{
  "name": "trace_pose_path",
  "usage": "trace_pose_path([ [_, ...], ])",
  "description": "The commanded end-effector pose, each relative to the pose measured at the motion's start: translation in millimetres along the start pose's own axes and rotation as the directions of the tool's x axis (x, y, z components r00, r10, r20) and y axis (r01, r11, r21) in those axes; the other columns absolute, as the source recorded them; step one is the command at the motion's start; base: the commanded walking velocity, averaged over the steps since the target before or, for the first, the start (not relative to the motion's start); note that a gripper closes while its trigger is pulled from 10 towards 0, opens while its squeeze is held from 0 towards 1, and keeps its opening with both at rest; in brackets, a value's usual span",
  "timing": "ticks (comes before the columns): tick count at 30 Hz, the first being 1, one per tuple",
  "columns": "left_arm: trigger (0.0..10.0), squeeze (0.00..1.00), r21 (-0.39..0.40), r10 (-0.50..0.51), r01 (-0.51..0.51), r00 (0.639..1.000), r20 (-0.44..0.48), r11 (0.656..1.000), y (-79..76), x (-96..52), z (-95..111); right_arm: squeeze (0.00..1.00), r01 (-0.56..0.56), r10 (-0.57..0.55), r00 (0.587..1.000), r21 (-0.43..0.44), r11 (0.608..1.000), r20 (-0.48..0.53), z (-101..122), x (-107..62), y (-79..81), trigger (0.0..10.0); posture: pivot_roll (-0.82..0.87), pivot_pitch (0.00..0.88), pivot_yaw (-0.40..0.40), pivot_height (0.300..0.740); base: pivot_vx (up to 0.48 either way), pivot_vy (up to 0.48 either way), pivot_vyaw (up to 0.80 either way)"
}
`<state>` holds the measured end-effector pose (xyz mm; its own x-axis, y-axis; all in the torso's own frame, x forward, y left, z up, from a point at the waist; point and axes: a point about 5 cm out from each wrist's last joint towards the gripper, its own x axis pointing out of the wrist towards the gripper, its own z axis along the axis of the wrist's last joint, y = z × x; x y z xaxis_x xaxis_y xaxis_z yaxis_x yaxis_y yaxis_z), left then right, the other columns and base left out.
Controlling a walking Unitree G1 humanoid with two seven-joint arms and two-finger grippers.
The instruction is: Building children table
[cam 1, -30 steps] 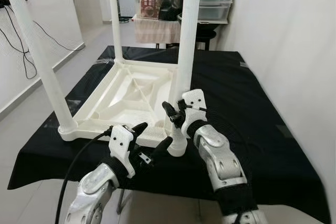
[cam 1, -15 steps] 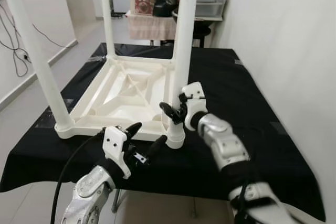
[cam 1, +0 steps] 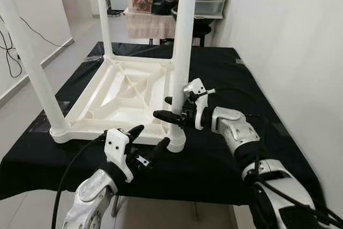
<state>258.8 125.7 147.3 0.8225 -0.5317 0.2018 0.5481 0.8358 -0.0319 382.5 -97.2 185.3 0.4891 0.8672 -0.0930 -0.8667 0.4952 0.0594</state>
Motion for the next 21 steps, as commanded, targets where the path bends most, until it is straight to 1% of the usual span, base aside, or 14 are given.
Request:
trace_pose_path([
  [1,10.0,0.0,-0.001,-0.009,0.009,1.0,0.007,1.0,-3.8,1.3,2.2,0.0,-0.069,0.068,0.997,0.02,0.997,0.022,-0.8,2.8,3.7,0.0,0.03,0.0,-0.102,0.74,0.0,0.0,0.0],
  [6,10.0,0.0,-0.005,-0.01,0.01,1.0,0.006,1.0,-4.4,1.5,2.1,0.0,-0.113,0.111,0.992,0.031,0.993,0.053,-0.9,-0.5,4.3,0.0,0.02,0.0,-0.099,0.74,0.0,0.0,0.0],
  [10,10.0,0.0,-0.009,-0.012,0.012,1.0,0.005,1.0,-4.2,2.4,1.7,0.0,-0.107,0.104,0.992,0.03,0.994,0.073,-5.0,-9.0,0.8,0.0,0.01,0.0,-0.094,0.74,0.0,0.0,0.0],
  [12,10.0,0.0,-0.009,-0.011,0.011,1.0,0.004,1.0,-3.7,2.5,1.6,0.0,-0.084,0.081,0.993,0.026,0.996,0.083,-6.7,-14.5,-2.0,0.0,0.01,0.0,-0.091,0.74,0.0,0.0,0.0],
  [14,10.0,0.0,-0.009,-0.012,0.012,1.0,0.003,1.0,-2.7,2.3,1.6,0.0,0.001,-0.002,0.998,0.018,1.0,0.068,-11.0,-19.3,-6.3,0.0,0.0,0.0,-0.093,0.74,0.0,0.0,0.0],
  [15,10.0,0.0,-0.01,-0.012,0.012,1.0,0.003,1.0,-2.2,2.2,1.5,0.0,0.076,-0.077,0.996,0.016,0.997,0.046,-15.5,-19.2,-7.9,0.0,0.0,0.0,-0.093,0.74,0.0,0.0,0.0],
  [16,10.0,0.0,-0.01,-0.012,0.012,1.0,0.003,1.0,-2.2,2.2,1.5,0.0,0.076,-0.077,0.996,0.016,0.997,0.046,-15.5,-19.2,-7.9,0.0,0.0,0.0,-0.093,0.74,0.0,0.0,0.0],
  [17,10.0,0.0,-0.011,-0.013,0.013,1.0,0.002,1.0,-1.9,2.1,1.5,0.0,0.127,-0.127,0.991,0.013,0.992,0.032,-18.7,-19.1,-8.8,0.0,0.0,0.0,-0.093,0.74,0.0,0.0,0.0],
  [18,10.0,0.0,-0.01,-0.013,0.013,1.0,0.001,1.0,-0.3,1.6,1.8,0.0,0.671,-0.673,0.739,0.061,0.739,0.014,-33.1,-18.0,-12.0,0.0,0.0,0.0,-0.098,0.74,0.0,0.0,0.0],
  [19,10.0,0.0,-0.01,-0.012,0.012,1.0,0.0,1.0,0.9,1.7,1.9,0.0,0.666,-0.676,0.737,0.167,0.727,0.006,-45.3,-3.3,19.2,0.0,-0.02,0.0,-0.086,0.74,0.0,0.0,0.0],
  [20,10.0,0.0,-0.01,-0.012,0.012,1.0,0.0,1.0,0.9,1.7,1.9,0.0,0.666,-0.676,0.737,0.167,0.727,0.006,-45.3,-3.3,19.2,0.0,-0.02,0.0,-0.086,0.74,0.0,0.0,0.0],
  [21,10.0,0.0,-0.011,-0.012,0.012,1.0,0.0,1.0,1.8,1.9,1.9,0.0,0.63,-0.653,0.757,0.25,0.735,0.011,-49.3,4.8,42.6,0.0,-0.03,0.0,-0.083,0.74,0.0,0.0,0.0],
])
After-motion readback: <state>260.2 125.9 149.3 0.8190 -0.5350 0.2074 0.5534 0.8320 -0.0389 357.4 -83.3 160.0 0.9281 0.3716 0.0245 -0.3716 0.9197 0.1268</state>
